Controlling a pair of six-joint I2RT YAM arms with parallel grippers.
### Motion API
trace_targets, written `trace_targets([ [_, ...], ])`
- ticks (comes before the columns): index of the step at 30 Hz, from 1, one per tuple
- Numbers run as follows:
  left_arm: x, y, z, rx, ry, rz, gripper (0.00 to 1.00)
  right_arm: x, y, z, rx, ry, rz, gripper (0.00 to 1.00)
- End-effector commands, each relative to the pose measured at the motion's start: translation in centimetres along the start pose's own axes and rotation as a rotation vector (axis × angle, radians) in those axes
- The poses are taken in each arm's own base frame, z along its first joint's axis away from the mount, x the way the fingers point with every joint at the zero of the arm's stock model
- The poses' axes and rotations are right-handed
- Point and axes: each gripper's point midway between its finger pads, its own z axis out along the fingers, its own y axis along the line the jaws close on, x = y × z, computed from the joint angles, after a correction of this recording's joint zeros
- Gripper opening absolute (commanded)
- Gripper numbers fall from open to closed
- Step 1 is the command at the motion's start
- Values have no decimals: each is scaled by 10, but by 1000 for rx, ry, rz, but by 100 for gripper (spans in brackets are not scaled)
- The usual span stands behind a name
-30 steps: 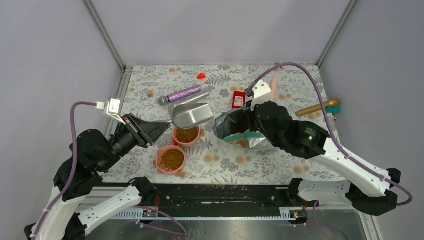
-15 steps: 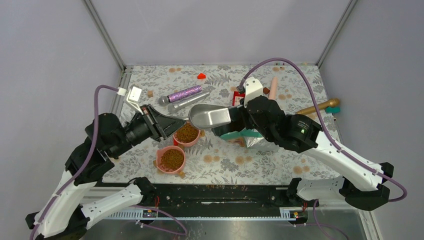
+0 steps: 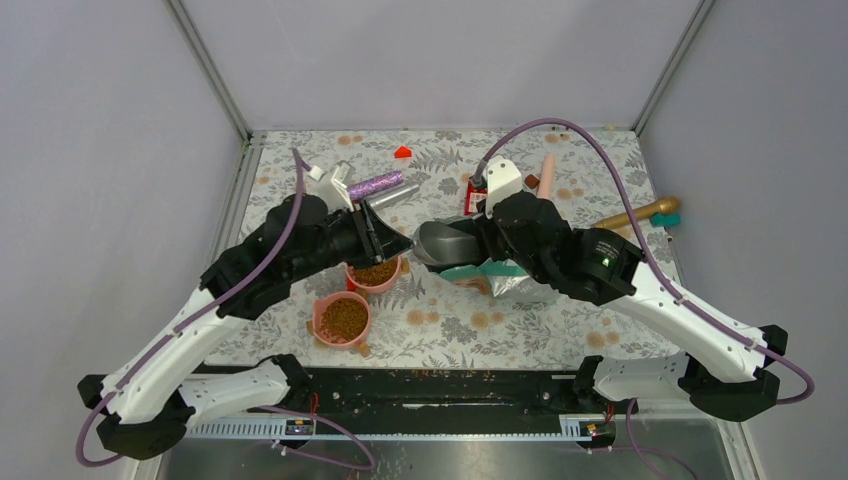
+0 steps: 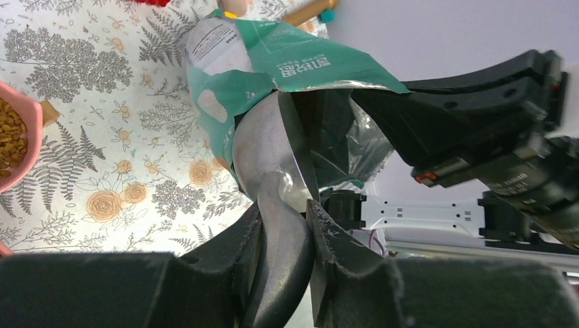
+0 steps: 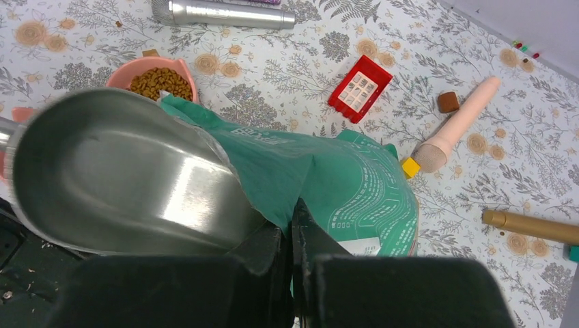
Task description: Serve the pet food
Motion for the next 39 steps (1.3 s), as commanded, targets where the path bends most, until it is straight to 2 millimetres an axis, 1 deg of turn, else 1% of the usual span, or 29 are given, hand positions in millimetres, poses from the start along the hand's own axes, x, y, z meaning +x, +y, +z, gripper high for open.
trace_targets([
  [1, -19, -14, 14, -11, -92, -8, 0, -38, 4, -10, -53, -132, 44, 0],
  [5, -12, -13, 24, -123, -64, 78, 0, -35, -5, -5, 18, -118, 36, 0],
  [7, -13, -3, 25, -238, -70, 126, 0, -36, -9, -3, 48, -120, 33, 0],
  [8, -10, 9, 22, -321, -55, 153, 0, -36, -11, -2, 62, -118, 28, 0],
  [9, -8, 16, 23, -376, -39, 176, 0, -35, -13, -2, 70, -114, 21, 0],
  [11, -1, 25, 28, -455, 13, 214, 0, -34, -16, -1, 94, -109, 16, 0],
  [14, 0, 37, 32, -577, 2, 267, 0, -33, -17, 2, 109, -102, 9, 0],
  [16, 7, 38, 42, -593, 19, 284, 0, -32, -16, 4, 107, -95, 5, 0],
  [19, 19, 38, 64, -590, 51, 314, 0, -32, -19, 3, 121, -99, 15, 0],
  [21, 30, 36, 79, -567, 90, 326, 0, -32, -20, 2, 128, -102, 26, 0],
  [25, 58, 24, 111, -439, 181, 330, 0, -30, -19, 2, 121, -119, 70, 0],
  [27, 67, 17, 124, -368, 187, 308, 0, -29, -17, 2, 112, -136, 113, 0],
  [29, 72, 7, 132, -292, 185, 278, 0, -29, -14, 0, 91, -156, 159, 0],
  [31, 69, 1, 133, -227, 151, 242, 0, -30, -12, -1, 76, -176, 201, 0],
  [33, 60, 0, 128, -179, 90, 183, 0, -30, -13, -4, 67, -198, 244, 0],
  [34, 53, -4, 127, -131, 45, 137, 0, -31, -13, -6, 62, -213, 265, 0],
  [35, 49, -6, 122, -81, 18, 96, 0, -32, -13, -7, 59, -227, 284, 0],
  [36, 41, -11, 112, -19, -23, 47, 0, -32, -14, -8, 55, -244, 304, 0],
  [37, 44, -1, 108, 10, -45, 1, 0, -34, -15, -10, 50, -262, 322, 0],
  [39, 32, 2, 95, 78, -102, -80, 0, -36, -16, -14, 43, -285, 347, 0],
])
